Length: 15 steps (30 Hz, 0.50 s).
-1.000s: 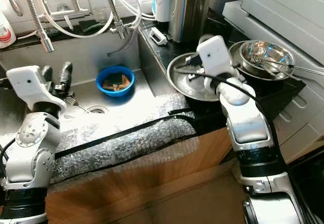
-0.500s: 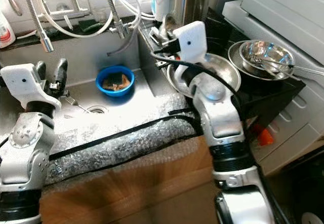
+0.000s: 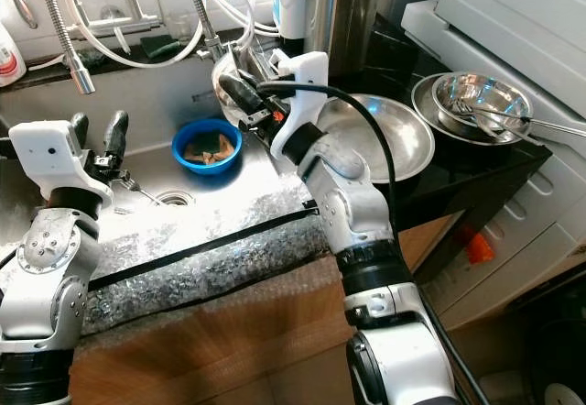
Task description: Kitchen organization
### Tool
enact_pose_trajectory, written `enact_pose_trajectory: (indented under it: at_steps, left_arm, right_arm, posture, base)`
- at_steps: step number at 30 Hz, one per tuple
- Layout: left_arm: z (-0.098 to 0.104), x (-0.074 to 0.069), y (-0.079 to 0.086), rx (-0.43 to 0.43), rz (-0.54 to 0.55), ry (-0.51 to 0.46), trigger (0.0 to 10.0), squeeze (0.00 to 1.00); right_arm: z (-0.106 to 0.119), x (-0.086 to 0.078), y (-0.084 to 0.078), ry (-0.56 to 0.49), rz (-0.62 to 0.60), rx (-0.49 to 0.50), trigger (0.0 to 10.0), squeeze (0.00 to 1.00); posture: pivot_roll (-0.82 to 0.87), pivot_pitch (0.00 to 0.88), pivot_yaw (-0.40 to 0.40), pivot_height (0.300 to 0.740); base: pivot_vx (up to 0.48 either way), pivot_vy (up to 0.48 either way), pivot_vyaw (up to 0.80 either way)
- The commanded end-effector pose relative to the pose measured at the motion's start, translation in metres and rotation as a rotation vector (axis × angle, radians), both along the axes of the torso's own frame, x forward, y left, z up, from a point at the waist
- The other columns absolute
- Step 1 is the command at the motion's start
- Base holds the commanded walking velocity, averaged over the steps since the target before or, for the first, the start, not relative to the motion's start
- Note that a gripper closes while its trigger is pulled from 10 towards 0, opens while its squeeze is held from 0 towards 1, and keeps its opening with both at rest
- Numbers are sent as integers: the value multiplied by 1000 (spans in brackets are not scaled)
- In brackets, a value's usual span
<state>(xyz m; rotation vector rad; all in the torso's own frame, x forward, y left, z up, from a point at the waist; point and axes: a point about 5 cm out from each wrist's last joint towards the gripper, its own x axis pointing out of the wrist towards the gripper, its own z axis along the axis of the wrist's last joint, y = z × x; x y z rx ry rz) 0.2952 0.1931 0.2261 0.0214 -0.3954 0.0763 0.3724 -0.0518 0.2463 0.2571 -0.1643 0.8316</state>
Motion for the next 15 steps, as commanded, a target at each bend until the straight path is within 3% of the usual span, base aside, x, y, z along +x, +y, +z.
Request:
enact_pose_trajectory:
  at_steps: [1,4,12,13,15]
  left_arm:
    - [7,-3,-2,23,-4,-32,10000,0]
    - [7,-3,-3,24,-7,-29,10000,0]
    - [7,-2,-3,23,-10,-23,10000,0]
    - [7,-2,-3,23,-10,-22,10000,0]
    - [7,-2,-4,21,-12,-20,10000,0]
  right_arm:
    - [-9,4,1,52,5,-2,10000,0]
    - [-25,5,6,107,43,-86,10000,0]
    - [-31,5,14,118,113,-120,10000,0]
    - [-31,5,15,119,112,-122,10000,565]
    - [-35,5,14,131,116,-159,10000,1000]
  posture:
    - [14,107,-6,740]
    - [17,106,-5,740]
    - [22,108,-5,740]
    - [22,108,-5,740]
    - [20,109,-3,740]
  base:
    - [0,0,0]
    - [0,0,0]
    - [0,0,0]
    - [0,0,0]
    - [0,0,0]
